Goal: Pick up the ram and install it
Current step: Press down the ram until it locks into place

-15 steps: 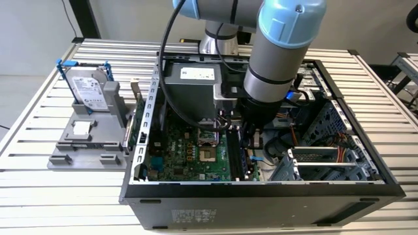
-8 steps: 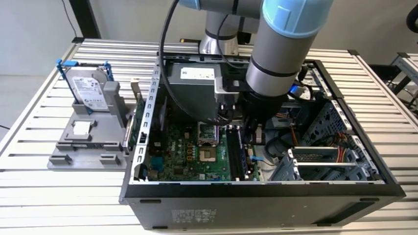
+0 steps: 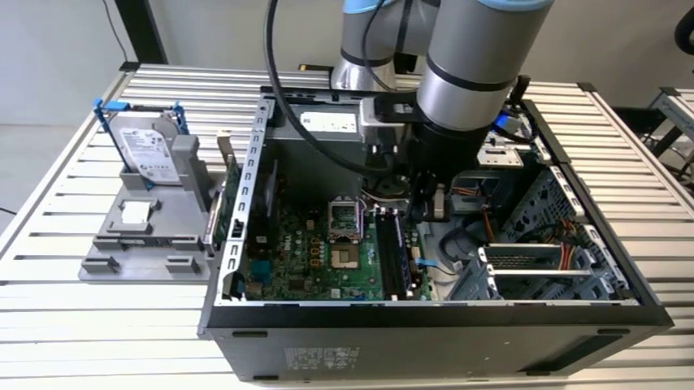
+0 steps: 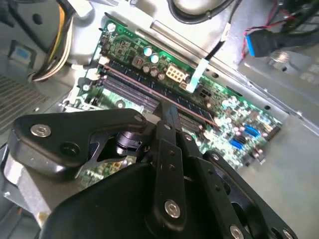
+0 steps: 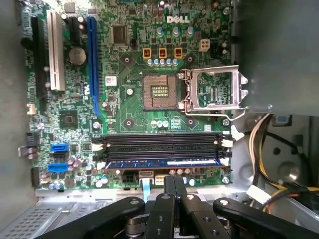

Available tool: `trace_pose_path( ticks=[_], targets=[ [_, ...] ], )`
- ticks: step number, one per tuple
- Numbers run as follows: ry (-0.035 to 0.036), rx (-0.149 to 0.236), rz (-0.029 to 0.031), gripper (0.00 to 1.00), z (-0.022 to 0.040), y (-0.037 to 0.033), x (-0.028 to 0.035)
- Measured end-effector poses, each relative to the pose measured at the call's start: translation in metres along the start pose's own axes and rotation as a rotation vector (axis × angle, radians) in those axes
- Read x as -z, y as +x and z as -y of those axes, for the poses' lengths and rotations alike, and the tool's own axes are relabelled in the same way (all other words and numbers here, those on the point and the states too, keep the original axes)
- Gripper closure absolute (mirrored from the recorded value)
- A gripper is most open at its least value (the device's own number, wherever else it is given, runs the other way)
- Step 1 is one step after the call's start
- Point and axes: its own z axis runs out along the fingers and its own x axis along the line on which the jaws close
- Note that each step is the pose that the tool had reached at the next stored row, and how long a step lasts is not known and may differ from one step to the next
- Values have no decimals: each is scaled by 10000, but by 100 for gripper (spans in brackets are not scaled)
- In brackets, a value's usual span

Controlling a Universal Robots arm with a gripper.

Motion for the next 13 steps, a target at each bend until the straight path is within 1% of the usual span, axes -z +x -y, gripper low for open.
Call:
trace_pose_path(
  ticks=[3, 4, 5, 6, 13],
  targets=[
    [0, 0, -1, 100, 1, -3, 139],
    [0, 0, 0, 100, 1, -4, 180],
    [0, 0, -2, 100, 1, -5, 204],
    [0, 1, -1, 100, 2, -5, 212],
    [0, 0, 0, 100, 2, -5, 213]
  ],
)
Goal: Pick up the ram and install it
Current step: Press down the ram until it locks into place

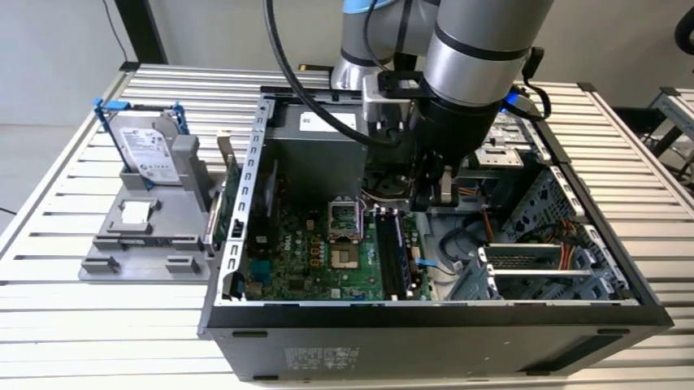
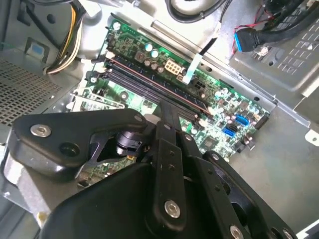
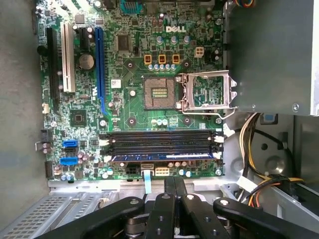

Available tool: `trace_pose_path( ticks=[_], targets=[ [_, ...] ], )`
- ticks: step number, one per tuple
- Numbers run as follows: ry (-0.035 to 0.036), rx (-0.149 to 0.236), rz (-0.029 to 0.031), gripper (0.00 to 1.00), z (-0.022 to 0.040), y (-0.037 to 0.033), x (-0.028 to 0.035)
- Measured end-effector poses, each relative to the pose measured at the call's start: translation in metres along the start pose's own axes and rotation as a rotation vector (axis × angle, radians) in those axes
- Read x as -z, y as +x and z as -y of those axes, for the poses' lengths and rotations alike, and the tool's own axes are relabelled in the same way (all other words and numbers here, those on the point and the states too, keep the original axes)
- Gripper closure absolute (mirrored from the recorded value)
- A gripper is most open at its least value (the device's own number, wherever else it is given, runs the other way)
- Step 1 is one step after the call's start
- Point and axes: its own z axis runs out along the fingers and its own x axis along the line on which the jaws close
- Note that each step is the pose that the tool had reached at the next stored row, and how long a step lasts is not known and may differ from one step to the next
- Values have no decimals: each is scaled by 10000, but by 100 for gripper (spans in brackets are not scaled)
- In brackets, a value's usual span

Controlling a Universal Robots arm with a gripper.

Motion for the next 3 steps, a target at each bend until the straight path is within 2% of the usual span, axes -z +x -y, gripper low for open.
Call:
trace_pose_path(
  ticks=[3],
  targets=[
    [0, 0, 0, 100, 0, 0, 0]
  ],
)
